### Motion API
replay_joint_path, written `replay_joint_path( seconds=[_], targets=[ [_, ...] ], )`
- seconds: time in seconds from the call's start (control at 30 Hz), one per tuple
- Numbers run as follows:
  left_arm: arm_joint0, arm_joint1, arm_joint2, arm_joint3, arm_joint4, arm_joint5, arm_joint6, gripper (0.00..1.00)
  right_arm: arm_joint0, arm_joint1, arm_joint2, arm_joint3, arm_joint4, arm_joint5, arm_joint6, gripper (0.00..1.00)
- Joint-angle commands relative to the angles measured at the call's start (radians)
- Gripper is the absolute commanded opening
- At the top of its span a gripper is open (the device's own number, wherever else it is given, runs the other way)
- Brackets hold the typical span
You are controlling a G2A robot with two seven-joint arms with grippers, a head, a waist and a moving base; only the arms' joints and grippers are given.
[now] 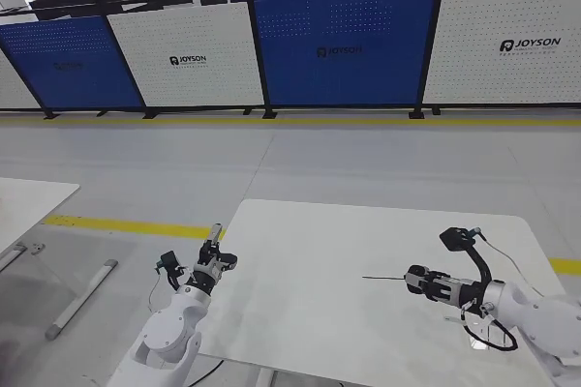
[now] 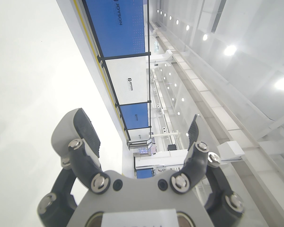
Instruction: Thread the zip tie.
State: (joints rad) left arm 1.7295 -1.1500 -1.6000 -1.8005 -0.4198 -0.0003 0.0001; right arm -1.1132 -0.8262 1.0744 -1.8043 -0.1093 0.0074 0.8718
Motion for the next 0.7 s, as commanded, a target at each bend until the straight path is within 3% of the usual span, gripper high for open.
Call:
replay_joint_path(
  seconds=[0.0, 0.1, 0.2, 0.23, 0.3, 0.37, 0.43, 0.67],
  targets=[
    [-0.012, -0.001, 0.006, -0.014, 0.010, -0.003, -0.006, 1.00, 0.000, 0.000, 0.000, 0.000, 0.000, 0.000, 0.000, 0.00],
    [-0.025, 0.001, 0.020, -0.062, -0.005, 0.060, -0.084, 1.00, 0.000, 0.000, 0.000, 0.000, 0.000, 0.000, 0.000, 0.00],
    [-0.023, 0.011, 0.029, -0.123, 0.018, 0.181, -0.228, 1.00, 0.000, 0.000, 0.000, 0.000, 0.000, 0.000, 0.000, 0.00],
    [-0.023, 0.016, 0.038, -0.150, 0.034, 0.246, -0.291, 1.00, 0.000, 0.000, 0.000, 0.000, 0.000, 0.000, 0.000, 0.00],
    [-0.032, 0.021, 0.049, -0.180, 0.052, 0.327, -0.351, 1.00, 0.000, 0.000, 0.000, 0.000, 0.000, 0.000, 0.000, 0.00],
    [-0.038, 0.025, 0.089, -0.192, 0.140, 0.340, -0.349, 1.00, 0.000, 0.000, 0.000, 0.000, 0.000, 0.000, 0.000, 0.00],
    [-0.052, 0.024, 0.127, -0.173, 0.167, 0.340, -0.338, 1.00, 0.000, 0.000, 0.000, 0.000, 0.000, 0.000, 0.000, 0.00],
    [-0.056, 0.023, 0.131, -0.169, 0.166, 0.340, -0.333, 1.00, 0.000, 0.000, 0.000, 0.000, 0.000, 0.000, 0.000, 0.00]
  ],
)
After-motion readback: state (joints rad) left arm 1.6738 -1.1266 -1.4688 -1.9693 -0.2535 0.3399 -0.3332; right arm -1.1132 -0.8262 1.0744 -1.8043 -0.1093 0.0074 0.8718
